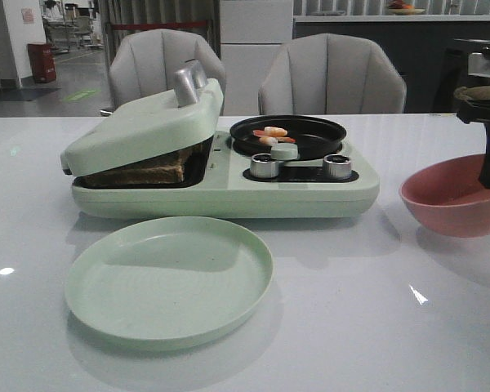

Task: Make breakfast with bread and shrimp
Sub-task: 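Lower the pink bowl onto the table and open the right gripper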

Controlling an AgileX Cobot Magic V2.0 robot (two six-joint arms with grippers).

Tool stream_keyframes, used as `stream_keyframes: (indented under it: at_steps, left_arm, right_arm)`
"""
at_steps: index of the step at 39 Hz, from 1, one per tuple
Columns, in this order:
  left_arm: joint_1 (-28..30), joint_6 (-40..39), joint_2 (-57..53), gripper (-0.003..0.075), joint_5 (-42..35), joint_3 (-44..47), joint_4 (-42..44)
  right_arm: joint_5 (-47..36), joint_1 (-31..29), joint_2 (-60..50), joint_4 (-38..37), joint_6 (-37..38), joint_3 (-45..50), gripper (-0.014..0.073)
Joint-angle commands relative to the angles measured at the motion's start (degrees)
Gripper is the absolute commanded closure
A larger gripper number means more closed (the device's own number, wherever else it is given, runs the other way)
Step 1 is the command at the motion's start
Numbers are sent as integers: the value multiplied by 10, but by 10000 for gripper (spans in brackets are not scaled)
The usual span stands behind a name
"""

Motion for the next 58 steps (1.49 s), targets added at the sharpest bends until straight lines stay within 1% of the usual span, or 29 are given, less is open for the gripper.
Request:
stream_keyframes:
  at_steps: [1, 8, 14, 19, 31, 38, 41, 45, 52, 58]
  left_arm:
    - [0, -6, 7, 609, -43, -14, -11]
    - [0, -6, 7, 609, -43, -14, -11]
    - [0, -6, 7, 609, -43, -14, -11]
    - [0, -6, 7, 609, -43, -14, -11]
    - [0, -6, 7, 609, -43, -14, -11]
    - [0, -6, 7, 609, -43, -14, -11]
    - [0, -6, 7, 609, -43, -14, -11]
    - [0, -6, 7, 609, -43, -14, -11]
    - [0, -6, 7, 609, -47, -14, -11]
    - [0, -6, 7, 609, -48, -14, -10]
  right_arm:
    - [-8, -2, -30, -2, -1, -13, 92]
    - [-22, -2, -35, -8, -5, -23, 83]
    - [-30, -2, -67, -25, -10, -26, 83]
    - [-35, -2, -116, -26, -10, -26, 83]
    - [-45, 1, -257, 3, -11, -23, 83]
    - [-59, 39, -340, 5, -11, -13, 83]
    - [-82, 63, -379, 5, -11, 11, 83]
    - [-122, 101, -432, 5, -11, 64, 83]
    - [-230, 144, -538, 5, -11, 178, 83]
    - [-327, 182, -650, 8, -11, 291, 83]
